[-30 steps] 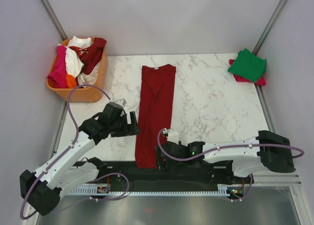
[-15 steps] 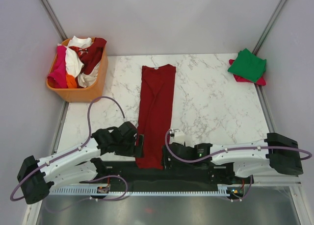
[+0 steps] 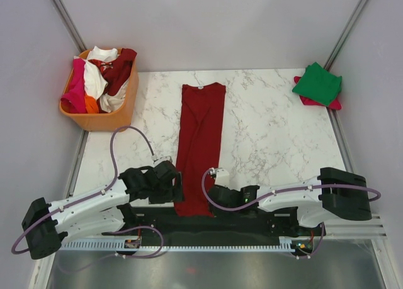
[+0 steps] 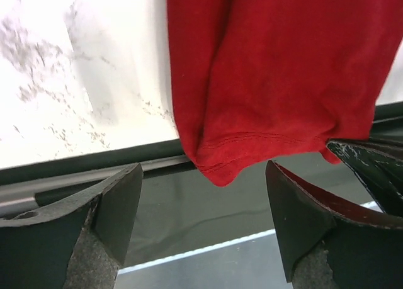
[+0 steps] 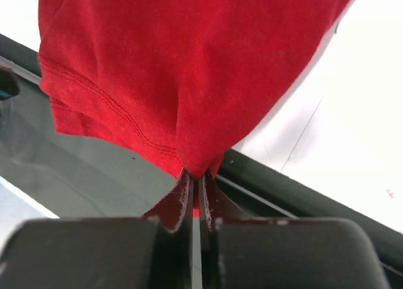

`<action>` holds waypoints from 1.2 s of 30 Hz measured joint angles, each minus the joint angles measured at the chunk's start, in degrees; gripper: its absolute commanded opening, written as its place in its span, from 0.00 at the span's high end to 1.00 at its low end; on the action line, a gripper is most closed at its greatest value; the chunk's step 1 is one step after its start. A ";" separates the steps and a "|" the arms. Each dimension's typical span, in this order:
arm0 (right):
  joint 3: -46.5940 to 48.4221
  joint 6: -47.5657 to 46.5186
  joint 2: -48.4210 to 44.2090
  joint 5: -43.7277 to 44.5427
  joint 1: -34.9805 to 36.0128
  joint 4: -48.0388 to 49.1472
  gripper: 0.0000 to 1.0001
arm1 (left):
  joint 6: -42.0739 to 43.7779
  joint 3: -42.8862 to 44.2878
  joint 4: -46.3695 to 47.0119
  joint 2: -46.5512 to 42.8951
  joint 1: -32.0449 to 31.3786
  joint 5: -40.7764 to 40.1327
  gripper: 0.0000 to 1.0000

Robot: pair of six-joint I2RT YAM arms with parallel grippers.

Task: Fold and stack the t-shirts
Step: Fold the tshirt

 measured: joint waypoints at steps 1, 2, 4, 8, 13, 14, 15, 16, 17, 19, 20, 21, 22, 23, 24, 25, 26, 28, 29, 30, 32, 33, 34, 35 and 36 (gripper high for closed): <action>0.00 0.11 -0.07 0.02 0.00 -0.07 1.00 | -1.84 -0.48 0.02 -0.11 -0.42 -0.35 0.18; -0.02 0.37 -0.35 0.22 0.00 -0.24 1.00 | -3.02 -0.90 0.00 -0.22 -0.83 -0.57 0.19; -0.39 0.79 -1.84 0.50 0.00 -0.85 1.00 | -5.55 -1.92 -0.24 -0.42 -2.27 -1.16 0.22; -5.51 2.86 -12.15 1.88 0.00 -2.93 1.00 | -9.73 -2.69 -0.74 0.50 -7.06 -1.73 0.27; -8.26 4.50 -18.95 3.04 -0.07 -6.62 1.00 | -14.27 -2.69 -0.72 3.30 -12.26 -4.15 0.31; -8.26 4.66 -18.80 3.04 -0.07 -6.88 1.00 | -14.75 -2.69 -0.70 3.50 -12.92 -4.79 0.31; -8.28 4.74 -18.58 3.02 -0.07 -7.17 1.00 | -15.39 -2.64 -0.63 3.67 -13.79 -5.68 0.31; -8.26 4.76 -18.23 3.02 -0.04 -7.39 1.00 | -15.87 -2.54 -0.50 3.87 -14.62 -6.43 0.30; -8.26 4.81 -17.66 2.99 -0.02 -7.39 1.00 | -16.26 -2.27 -0.42 4.17 -15.43 -7.26 0.30; -8.26 4.85 -16.06 2.97 0.15 -7.45 1.00 | -17.05 -1.81 0.61 5.01 -16.76 -8.72 0.30; -8.26 4.83 -15.21 2.95 0.24 -7.48 1.00 | -17.38 -1.64 1.27 5.68 -17.33 -9.29 0.30; -8.26 4.83 -14.53 2.95 0.33 -7.50 1.00 | -17.64 -1.46 2.03 6.54 -17.73 -9.77 0.30; -8.26 4.83 -14.05 2.97 0.39 -7.45 1.00 | -17.86 -1.38 2.95 7.48 -18.10 -10.27 0.30; -8.26 4.81 -13.70 2.97 0.44 -7.45 1.00 | -17.99 -1.29 3.56 8.22 -18.32 -10.60 0.31; -8.26 4.81 -13.49 2.97 0.48 -7.43 1.00 | -18.21 -1.14 4.31 9.27 -18.64 -10.91 0.32; -8.26 4.81 -13.38 2.95 0.50 -7.43 1.00 | -18.38 -0.96 5.16 10.36 -18.95 -11.21 0.36; -8.26 4.81 -13.35 2.95 0.52 -7.43 1.00 | -18.71 -0.79 6.10 11.45 -19.28 -11.58 0.38; -8.26 4.81 -13.35 2.97 0.52 -7.41 1.00 | -19.21 -0.50 7.45 13.03 -20.02 -12.17 0.39; -8.26 4.83 -13.35 2.97 0.52 -7.43 1.00 | -19.45 -0.44 8.04 13.44 -20.39 -12.28 0.39; -8.26 4.81 -13.40 2.95 0.52 -7.43 1.00 | -19.69 -0.44 8.70 13.73 -20.76 -12.39 0.40; -8.26 4.83 -13.57 2.97 0.52 -7.43 1.00 | -20.11 -0.44 9.86 14.10 -21.11 -12.63 0.42; -8.26 4.83 -13.64 2.95 0.52 -7.43 1.00 | -20.24 -0.46 10.51 14.27 -21.11 -12.70 0.44; -8.26 4.83 -13.66 2.97 0.52 -7.43 1.00 | -20.33 -0.55 11.21 14.45 -21.11 -12.70 0.46; -8.26 4.83 -13.66 2.95 0.52 -7.43 1.00 | -20.37 -0.81 12.39 14.60 -21.11 -12.68 0.49; -8.26 4.83 -13.66 2.95 0.52 -7.43 1.00 | -20.37 -1.20 13.68 14.62 -21.14 -12.68 0.54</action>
